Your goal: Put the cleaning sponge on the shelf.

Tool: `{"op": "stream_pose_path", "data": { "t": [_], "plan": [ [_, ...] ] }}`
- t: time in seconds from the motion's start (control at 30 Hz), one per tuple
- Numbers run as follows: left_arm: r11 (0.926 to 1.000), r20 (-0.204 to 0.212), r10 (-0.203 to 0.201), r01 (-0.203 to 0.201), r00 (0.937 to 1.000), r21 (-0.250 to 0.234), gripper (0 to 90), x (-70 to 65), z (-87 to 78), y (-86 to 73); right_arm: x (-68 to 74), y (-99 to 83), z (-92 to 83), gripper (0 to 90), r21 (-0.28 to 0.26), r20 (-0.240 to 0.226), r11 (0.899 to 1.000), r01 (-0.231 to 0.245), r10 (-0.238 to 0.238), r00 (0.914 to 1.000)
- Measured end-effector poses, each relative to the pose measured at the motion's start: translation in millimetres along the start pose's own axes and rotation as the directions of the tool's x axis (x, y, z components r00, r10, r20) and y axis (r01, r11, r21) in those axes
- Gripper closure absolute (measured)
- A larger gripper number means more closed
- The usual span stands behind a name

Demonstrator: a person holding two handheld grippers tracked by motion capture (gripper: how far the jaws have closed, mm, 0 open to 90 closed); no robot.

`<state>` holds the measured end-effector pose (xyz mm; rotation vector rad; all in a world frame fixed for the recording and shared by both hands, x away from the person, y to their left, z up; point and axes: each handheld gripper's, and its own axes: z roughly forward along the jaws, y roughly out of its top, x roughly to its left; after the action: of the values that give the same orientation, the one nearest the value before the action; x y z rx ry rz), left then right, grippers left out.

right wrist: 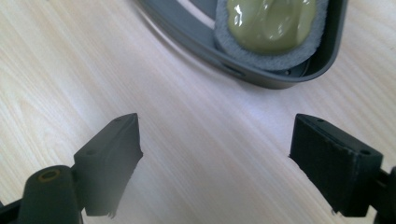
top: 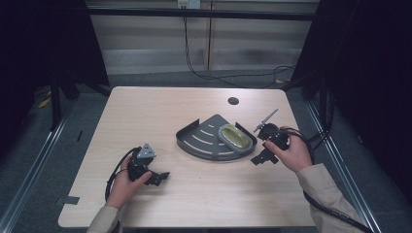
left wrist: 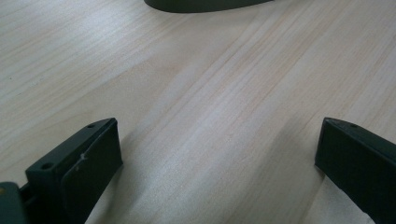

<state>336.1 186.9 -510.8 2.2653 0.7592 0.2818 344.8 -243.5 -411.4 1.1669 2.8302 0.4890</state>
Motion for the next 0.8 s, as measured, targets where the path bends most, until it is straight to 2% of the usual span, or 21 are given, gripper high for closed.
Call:
{"op": "stream_pose_path", "data": {
  "t": [0.2, 0.47, 0.57, 0.8],
  "plan": [
    [1.0000, -0.001, 0.002, -0.002, 1.0000, 0.000, 0.0, 0.1, 0.0, 0.0, 1.2, -15.4, 5.8, 16.1, -0.013, -0.008, 1.000, 0.000, 0.000, 1.0000],
    [1.0000, 0.002, 0.002, -0.002, 1.0000, -0.001, 0.0, 0.3, 0.0, 0.0, -0.6, -40.9, 13.1, 16.4, -0.025, -0.015, 0.999, -0.030, 0.030, 0.9994],
    [1.0000, 0.003, 0.001, -0.001, 1.0000, 0.000, 0.0, 0.2, 0.0, 0.0, 0.8, -49.1, 15.4, 16.4, -0.022, -0.010, 0.999, -0.034, 0.034, 0.9994],
    [1.0000, 0.002, 0.001, -0.001, 1.0000, 0.000, 0.0, 0.2, 0.0, 0.0, 4.4, -63.4, 22.0, 16.5, -0.055, 0.006, 0.998, -0.037, 0.037, 0.9993]
  ]
}}
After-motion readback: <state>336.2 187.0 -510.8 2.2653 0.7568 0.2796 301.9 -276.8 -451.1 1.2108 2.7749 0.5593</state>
